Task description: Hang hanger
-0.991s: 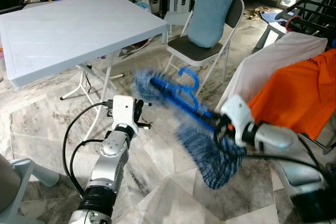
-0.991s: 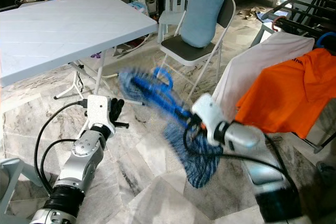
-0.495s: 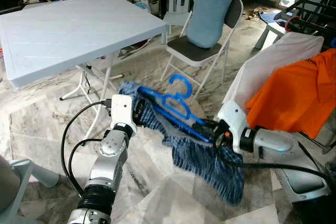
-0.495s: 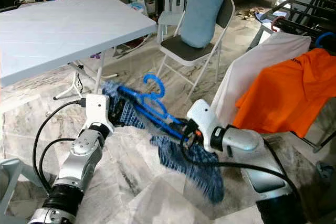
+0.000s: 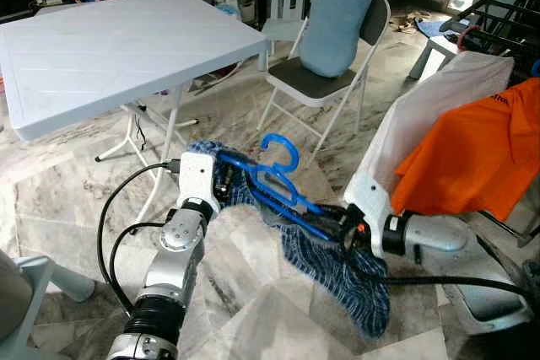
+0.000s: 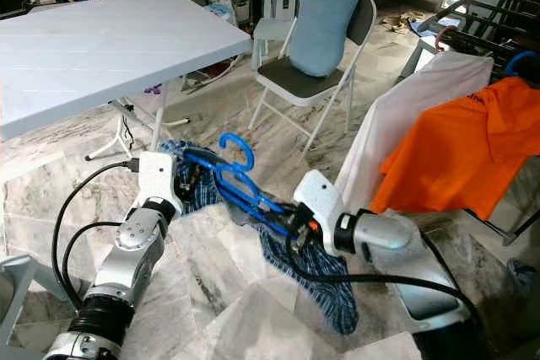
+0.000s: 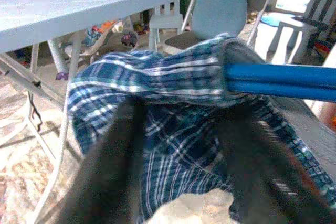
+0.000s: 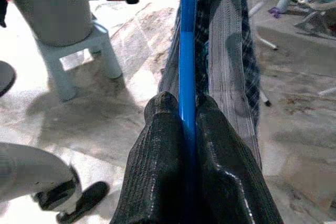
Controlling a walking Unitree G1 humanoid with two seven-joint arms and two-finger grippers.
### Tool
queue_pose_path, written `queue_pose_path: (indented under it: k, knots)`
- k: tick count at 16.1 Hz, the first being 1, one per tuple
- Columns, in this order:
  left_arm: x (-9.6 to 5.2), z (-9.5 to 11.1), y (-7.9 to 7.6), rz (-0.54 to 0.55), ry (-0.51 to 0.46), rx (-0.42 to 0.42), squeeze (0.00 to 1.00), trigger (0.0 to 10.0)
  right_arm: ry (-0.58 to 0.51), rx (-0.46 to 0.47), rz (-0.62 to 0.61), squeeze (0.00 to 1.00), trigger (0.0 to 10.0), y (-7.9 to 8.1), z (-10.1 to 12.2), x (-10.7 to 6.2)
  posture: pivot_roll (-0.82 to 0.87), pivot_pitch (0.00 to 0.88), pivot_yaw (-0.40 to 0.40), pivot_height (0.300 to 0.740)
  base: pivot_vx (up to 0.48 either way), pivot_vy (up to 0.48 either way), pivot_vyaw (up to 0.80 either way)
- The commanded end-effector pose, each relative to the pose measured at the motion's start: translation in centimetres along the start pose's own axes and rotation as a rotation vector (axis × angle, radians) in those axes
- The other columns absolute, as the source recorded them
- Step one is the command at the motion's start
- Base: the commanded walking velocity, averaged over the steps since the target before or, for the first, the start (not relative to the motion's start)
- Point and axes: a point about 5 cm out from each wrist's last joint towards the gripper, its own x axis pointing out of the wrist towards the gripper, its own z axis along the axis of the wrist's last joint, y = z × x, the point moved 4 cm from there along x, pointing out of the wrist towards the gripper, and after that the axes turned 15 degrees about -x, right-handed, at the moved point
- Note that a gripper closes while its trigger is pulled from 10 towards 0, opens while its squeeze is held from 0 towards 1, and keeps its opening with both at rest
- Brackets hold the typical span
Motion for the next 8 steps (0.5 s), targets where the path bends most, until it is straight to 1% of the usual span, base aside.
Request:
queue_pose_path:
  k: [1, 4, 8]
  knots:
    - [0.2, 0.4, 0.5, 0.022, 0.001, 0.018, 0.00, 0.0, -0.032, -0.025, 0.037, 0.00, 10.0, 0.4, 1.0, -0.1, -0.23, 0.000, 0.000, 0.740, 0.000, 0.000, 0.00]
    - [0.2, 0.3, 1.1, 0.039, 0.003, 0.016, 0.00, 0.0, -0.028, -0.026, 0.042, 0.00, 10.0, 0.3, 0.9, -0.2, -0.23, 0.000, -0.001, 0.740, 0.000, 0.000, 0.00]
    - [0.1, 0.6, 2.1, 0.081, -0.011, 0.020, 0.00, 0.0, 0.023, -0.037, 0.019, 0.00, 10.0, -0.3, -0.2, -0.4, -0.23, 0.000, -0.006, 0.740, 0.000, 0.000, 0.00]
